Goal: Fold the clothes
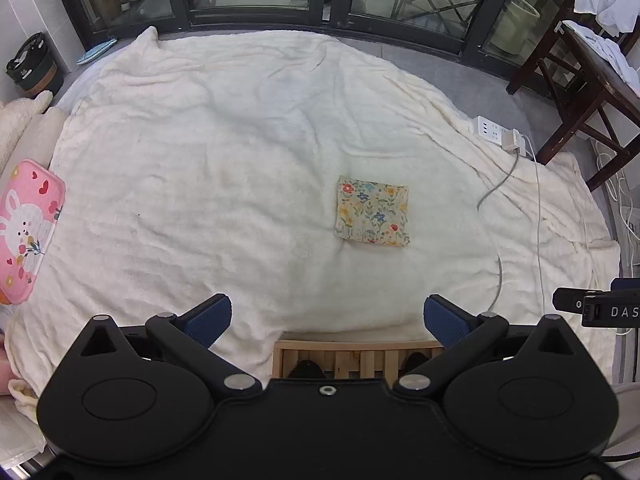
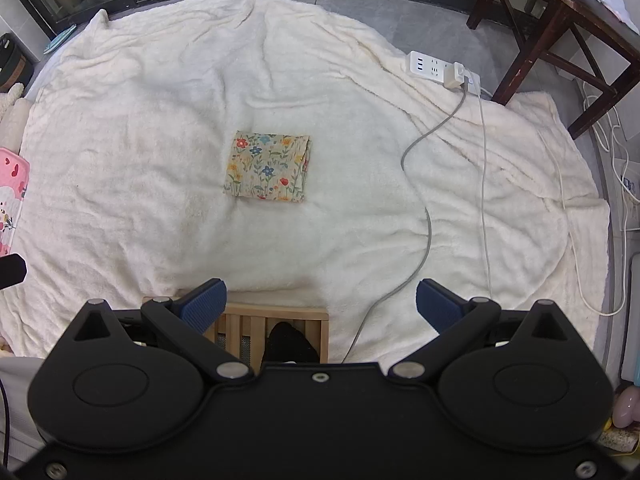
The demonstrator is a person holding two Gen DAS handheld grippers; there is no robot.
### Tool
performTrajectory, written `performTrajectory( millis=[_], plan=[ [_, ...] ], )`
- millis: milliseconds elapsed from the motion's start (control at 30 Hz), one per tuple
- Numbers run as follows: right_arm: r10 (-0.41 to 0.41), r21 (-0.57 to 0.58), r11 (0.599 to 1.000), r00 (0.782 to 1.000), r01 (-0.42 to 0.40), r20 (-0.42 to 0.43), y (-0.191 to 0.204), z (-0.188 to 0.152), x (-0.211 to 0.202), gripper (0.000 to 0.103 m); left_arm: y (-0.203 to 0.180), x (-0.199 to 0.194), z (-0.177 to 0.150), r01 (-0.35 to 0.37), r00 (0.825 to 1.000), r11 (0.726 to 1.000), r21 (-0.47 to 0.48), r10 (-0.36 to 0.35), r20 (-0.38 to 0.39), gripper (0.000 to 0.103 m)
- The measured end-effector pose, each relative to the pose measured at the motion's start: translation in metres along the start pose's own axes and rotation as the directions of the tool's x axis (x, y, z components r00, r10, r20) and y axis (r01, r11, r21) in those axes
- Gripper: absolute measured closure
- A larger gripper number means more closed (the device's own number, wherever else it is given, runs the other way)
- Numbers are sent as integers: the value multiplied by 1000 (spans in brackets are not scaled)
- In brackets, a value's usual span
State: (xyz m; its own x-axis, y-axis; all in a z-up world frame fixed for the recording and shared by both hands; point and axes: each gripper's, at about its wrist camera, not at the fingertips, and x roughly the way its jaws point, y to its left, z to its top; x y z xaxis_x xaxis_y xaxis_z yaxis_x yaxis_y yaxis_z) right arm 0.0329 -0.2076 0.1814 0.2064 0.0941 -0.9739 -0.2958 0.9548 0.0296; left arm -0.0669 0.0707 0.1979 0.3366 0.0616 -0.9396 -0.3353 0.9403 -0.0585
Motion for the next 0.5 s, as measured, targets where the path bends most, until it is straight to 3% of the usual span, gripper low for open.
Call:
performTrajectory(
  millis=[500],
  plan=[
    [-2,-1,1000,1000,2,3,0,-1,0,1,1,0,-1,-3,1000,1000,5,3,-1,0]
  ],
)
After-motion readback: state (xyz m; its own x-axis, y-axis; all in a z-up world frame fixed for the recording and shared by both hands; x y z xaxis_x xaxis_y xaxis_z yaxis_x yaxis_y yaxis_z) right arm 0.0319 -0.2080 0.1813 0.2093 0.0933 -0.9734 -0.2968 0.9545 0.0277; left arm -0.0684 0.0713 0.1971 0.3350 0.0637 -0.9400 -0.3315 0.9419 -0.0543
